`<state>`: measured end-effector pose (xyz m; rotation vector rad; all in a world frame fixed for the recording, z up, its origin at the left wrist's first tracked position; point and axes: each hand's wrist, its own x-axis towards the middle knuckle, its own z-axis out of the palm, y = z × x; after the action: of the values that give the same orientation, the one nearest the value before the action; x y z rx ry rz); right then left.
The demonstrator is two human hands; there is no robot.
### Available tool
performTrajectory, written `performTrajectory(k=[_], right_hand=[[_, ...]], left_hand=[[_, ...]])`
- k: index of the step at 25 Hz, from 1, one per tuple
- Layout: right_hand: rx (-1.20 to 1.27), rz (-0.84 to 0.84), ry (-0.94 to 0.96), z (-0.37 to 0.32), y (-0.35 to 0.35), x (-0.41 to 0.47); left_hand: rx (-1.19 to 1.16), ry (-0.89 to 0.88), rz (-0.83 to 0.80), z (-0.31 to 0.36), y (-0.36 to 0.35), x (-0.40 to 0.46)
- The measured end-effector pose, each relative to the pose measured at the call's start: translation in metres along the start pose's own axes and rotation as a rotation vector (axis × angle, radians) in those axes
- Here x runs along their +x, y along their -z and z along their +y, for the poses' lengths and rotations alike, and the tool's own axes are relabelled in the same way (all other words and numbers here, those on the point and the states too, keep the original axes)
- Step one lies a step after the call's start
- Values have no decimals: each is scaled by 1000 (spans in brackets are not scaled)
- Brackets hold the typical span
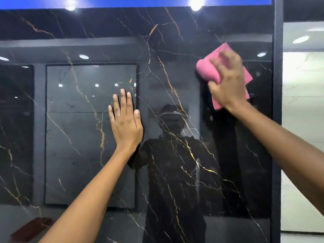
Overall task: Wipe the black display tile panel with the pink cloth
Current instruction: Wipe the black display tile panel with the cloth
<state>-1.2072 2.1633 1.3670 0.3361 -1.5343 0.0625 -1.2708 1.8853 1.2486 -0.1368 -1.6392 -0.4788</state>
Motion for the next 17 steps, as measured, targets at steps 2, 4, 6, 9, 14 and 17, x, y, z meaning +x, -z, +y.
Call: performTrajectory(k=[2,4,6,9,14,17], right_hand=[[39,-22,-87,-17,-7,19],[40,-145,263,-48,-25,-18],[19,-334,785,-68,-31,-86],[-34,-436,1024,-36,-12,-93],[21,-37,-189,-4,3,64],[43,-168,95,-49,-28,54]], left_hand=[[3,2,6,0,0,0],[8,2,8,-1,0,0],[1,2,13,-1,0,1],[-5,3,9,0,0,0],[-111,26,107,6,8,11],[-163,40,194,9,19,55]])
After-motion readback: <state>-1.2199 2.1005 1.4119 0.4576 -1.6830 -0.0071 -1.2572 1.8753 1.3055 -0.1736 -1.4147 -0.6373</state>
